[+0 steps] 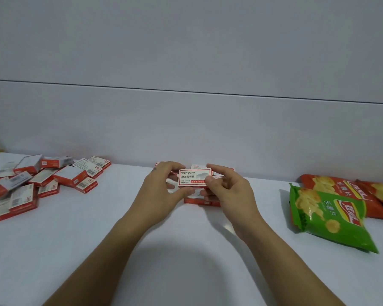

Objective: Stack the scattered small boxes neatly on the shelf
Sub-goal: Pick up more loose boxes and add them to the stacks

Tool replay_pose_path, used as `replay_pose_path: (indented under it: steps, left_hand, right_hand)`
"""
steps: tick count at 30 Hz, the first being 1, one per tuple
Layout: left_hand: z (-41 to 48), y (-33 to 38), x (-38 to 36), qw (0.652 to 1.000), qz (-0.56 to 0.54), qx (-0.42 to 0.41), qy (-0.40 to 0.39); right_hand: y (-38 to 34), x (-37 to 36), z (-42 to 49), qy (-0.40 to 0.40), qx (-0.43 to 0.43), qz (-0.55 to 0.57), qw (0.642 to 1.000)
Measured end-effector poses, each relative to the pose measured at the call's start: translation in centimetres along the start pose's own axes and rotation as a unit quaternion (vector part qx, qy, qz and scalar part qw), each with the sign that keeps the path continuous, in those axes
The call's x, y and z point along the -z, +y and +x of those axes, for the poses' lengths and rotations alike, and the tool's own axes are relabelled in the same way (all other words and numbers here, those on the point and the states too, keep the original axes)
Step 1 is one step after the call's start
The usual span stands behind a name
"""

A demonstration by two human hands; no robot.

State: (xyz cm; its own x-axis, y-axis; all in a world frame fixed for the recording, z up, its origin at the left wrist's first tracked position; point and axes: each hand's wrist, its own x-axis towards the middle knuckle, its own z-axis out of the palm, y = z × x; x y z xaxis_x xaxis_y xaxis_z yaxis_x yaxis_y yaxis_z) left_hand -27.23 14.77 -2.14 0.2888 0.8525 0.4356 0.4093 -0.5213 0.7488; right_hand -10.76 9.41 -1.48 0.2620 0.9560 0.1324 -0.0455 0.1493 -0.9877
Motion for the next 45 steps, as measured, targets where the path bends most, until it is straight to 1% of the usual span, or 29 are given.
replay_pose_path:
  steps: [2, 5, 7, 10, 13, 15, 17, 21, 23, 25, 28, 31, 33, 37, 40, 45]
  left_hand:
    - [0.5, 0.0, 0.6, 0.999, 0.046, -0.028, 0.004]
    - [1.6, 0.0, 2.0, 0.992, 0.113, -0.053, -0.02]
    - [2.4, -0.4, 3.1, 0.986, 0.158, -0.045, -0.039]
    - [3.3, -1.5, 5.1, 0.978, 0.197, -0.02, -0.059]
    - [4.3, -3.4, 7.3, 0.969, 0.239, 0.014, -0.055]
    - [5.0, -5.1, 8.7, 0.953, 0.295, 0.039, -0.061]
    - [5.9, -6.7, 9.6, 0.928, 0.358, 0.056, -0.086]
    - [7.9, -8.9, 9.7, 0.889, 0.438, 0.065, -0.117]
    - [8.7, -9.8, 9.3, 0.881, 0.45, 0.067, -0.128]
    - [9.3, -10.5, 8.8, 0.883, 0.444, 0.059, -0.137]
    - [9.8, -11.2, 8.3, 0.897, 0.416, 0.045, -0.143]
    - [9.9, -11.5, 8.3, 0.915, 0.378, 0.047, -0.135]
    - [9.8, -11.8, 8.3, 0.92, 0.368, 0.046, -0.127]
    - [9.7, -12.2, 8.4, 0.918, 0.377, 0.014, -0.119]
    - [9.8, -12.5, 8.0, 0.911, 0.393, -0.013, -0.127]
    - [10.1, -12.6, 7.7, 0.912, 0.39, -0.022, -0.129]
  right_hand:
    - [-0.2, -0.4, 0.4, -0.002, -0.006, -0.005, 1.0]
    - [-0.7, -1.1, 1.4, -0.017, 0.007, -0.042, 0.999]
    - [-1.1, -1.9, 2.2, -0.039, 0.016, -0.079, 0.996]
    - [-1.4, -3.7, 3.5, -0.082, 0.027, -0.156, 0.984]
    - [-1.1, -5.1, 4.5, -0.087, 0.054, -0.196, 0.975]
    - [-0.8, -5.8, 5.0, -0.076, 0.068, -0.209, 0.973]
    - [-0.4, -6.4, 5.4, -0.067, 0.077, -0.237, 0.966]
    - [0.4, -7.3, 5.9, -0.066, 0.092, -0.319, 0.941]
    - [0.5, -7.5, 6.1, -0.051, 0.096, -0.327, 0.939]
    - [0.4, -7.5, 6.5, -0.033, 0.097, -0.334, 0.937]
    - [0.1, -7.6, 6.9, -0.01, 0.093, -0.34, 0.936]
    - [-0.1, -7.7, 7.2, 0.007, 0.09, -0.341, 0.936]
    - [0.1, -8.0, 7.2, 0.01, 0.092, -0.352, 0.931]
    - [0.5, -8.7, 7.1, 0.011, 0.092, -0.363, 0.927]
    - [0.6, -9.0, 7.1, 0.015, 0.092, -0.377, 0.922]
    - [0.9, -9.2, 6.9, 0.008, 0.089, -0.396, 0.914]
